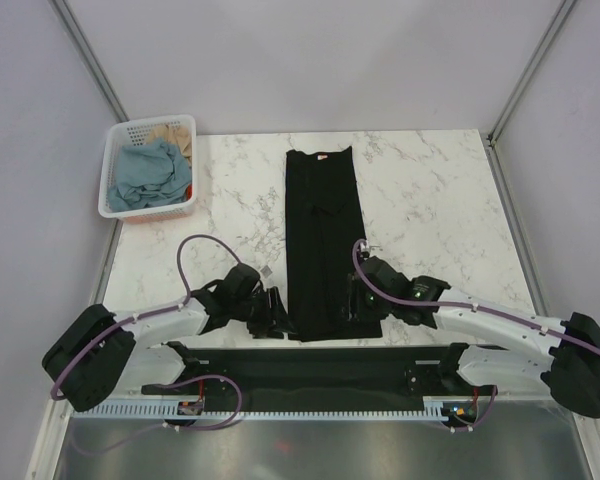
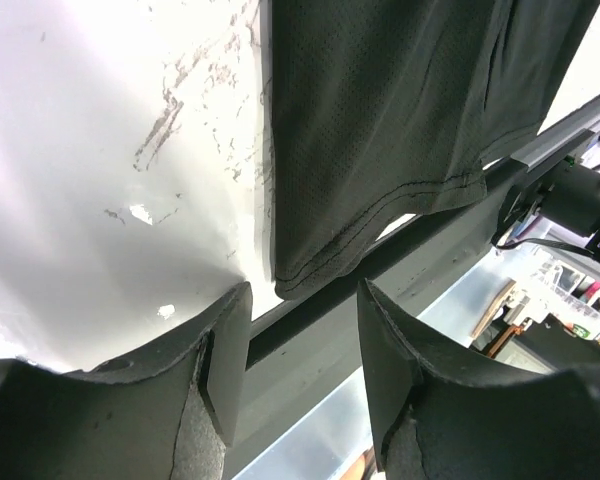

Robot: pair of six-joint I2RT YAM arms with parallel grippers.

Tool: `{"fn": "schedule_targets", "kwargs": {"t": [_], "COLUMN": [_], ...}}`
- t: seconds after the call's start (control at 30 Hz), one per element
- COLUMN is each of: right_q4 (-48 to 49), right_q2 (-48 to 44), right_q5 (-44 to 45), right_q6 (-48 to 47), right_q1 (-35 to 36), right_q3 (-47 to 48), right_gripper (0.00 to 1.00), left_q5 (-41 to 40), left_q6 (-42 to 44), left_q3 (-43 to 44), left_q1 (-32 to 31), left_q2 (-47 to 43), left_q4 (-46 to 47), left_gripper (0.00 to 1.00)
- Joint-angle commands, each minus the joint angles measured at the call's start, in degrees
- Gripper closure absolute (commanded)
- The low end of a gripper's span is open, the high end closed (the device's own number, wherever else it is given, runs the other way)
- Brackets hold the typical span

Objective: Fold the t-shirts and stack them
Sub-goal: Fold the tshirt

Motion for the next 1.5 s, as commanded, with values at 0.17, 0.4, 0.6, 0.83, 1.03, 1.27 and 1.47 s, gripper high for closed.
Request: {"fn": "schedule_targets", "kwargs": {"t": [0.17,0.4,0.6,0.83,1.03,1.27,1.47], "right_q4": [-5.7,-5.8,-3.9,-3.3,-3.0,-2.4,-1.8], "right_q2": [-7.1,-11.3,-14.5,-16.0,-17.6,-19.2,-19.4], "right_q5": [2.3,2.1,1.6,0.4,-1.6,-3.7,-3.9], "right_q6": [2.6,3.8,7.2,8.8,9.9,11.5,10.8], "right_q1": [-7.4,-9.6,-10.3,-10.4,-10.3,-10.2,-10.2], "right_q3": [-7.7,-11.8,-15.2,-18.4,-18.8,-21.1,-19.9], "right_gripper": [0.51,0.51,0.55,0.55,0.6,0.62,0.85], "left_q5": [-2.8,-1.5,-1.8,-1.5,-0.7,-0.5,0.0], "left_q6": [-1.1,-3.3,-3.2,-3.9,-4.4,-4.7,-4.8], "left_q3": [0.5,-0.9,-1.3,-1.2,-1.0,-0.9,0.4], "left_q1": [-0.3,-1.3,-1.4,-1.4,-1.5,-1.8,-2.1], "left_q2": [3.6,8.6,9.5,9.5,8.3,6.9,7.3], "left_q4": [1.8,8.0,8.4,8.4,8.4,8.4,8.4], "left_gripper": [0.47,0.52,0.64,0.75,0.86,0.98,0.98]}}
